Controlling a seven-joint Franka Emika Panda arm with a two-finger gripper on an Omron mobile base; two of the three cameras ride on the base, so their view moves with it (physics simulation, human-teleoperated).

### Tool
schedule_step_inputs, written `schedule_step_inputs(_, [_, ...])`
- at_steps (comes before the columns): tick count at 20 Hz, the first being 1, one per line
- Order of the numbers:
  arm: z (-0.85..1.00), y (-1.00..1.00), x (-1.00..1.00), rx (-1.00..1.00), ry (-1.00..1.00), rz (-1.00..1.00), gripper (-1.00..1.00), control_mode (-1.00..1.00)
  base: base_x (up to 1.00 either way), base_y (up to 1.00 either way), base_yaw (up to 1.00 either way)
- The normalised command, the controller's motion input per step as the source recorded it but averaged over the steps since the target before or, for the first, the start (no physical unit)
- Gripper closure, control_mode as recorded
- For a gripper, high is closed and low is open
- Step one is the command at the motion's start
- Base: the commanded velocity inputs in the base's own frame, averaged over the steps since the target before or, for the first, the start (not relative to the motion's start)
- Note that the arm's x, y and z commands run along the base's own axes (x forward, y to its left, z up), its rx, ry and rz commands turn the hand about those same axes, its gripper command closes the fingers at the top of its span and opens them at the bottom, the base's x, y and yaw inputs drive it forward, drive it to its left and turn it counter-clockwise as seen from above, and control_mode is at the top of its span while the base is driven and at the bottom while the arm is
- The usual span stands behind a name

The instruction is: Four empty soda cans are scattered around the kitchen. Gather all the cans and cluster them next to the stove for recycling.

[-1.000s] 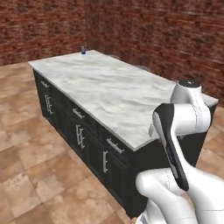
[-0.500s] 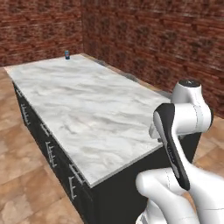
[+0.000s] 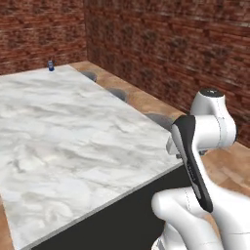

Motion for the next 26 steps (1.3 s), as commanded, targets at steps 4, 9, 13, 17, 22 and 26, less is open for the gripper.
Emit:
schedule_step_inputs(4, [0.00,0.00,0.00,0.00,0.00,0.00,-1.00,1.00,0.50,-1.00,0.09])
schedule_step_inputs(9, [0.00,0.00,0.00,0.00,0.00,0.00,-1.00,1.00,0.44,-1.00,0.11])
schedule_step_inputs(13, [0.00,0.00,0.00,0.00,0.00,0.00,-1.00,1.00,0.38,-1.00,0.11])
schedule_step_inputs(17, [0.00,0.00,0.00,0.00,0.00,0.00,-1.00,1.00,0.36,-1.00,0.09])
schedule_step_inputs(22, [0.00,0.00,0.00,0.00,0.00,0.00,-1.00,1.00,0.37,-1.00,0.07])
schedule_step_inputs(26, [0.00,0.00,0.00,0.00,0.00,0.00,-1.00,1.00,0.64,-1.00,0.05])
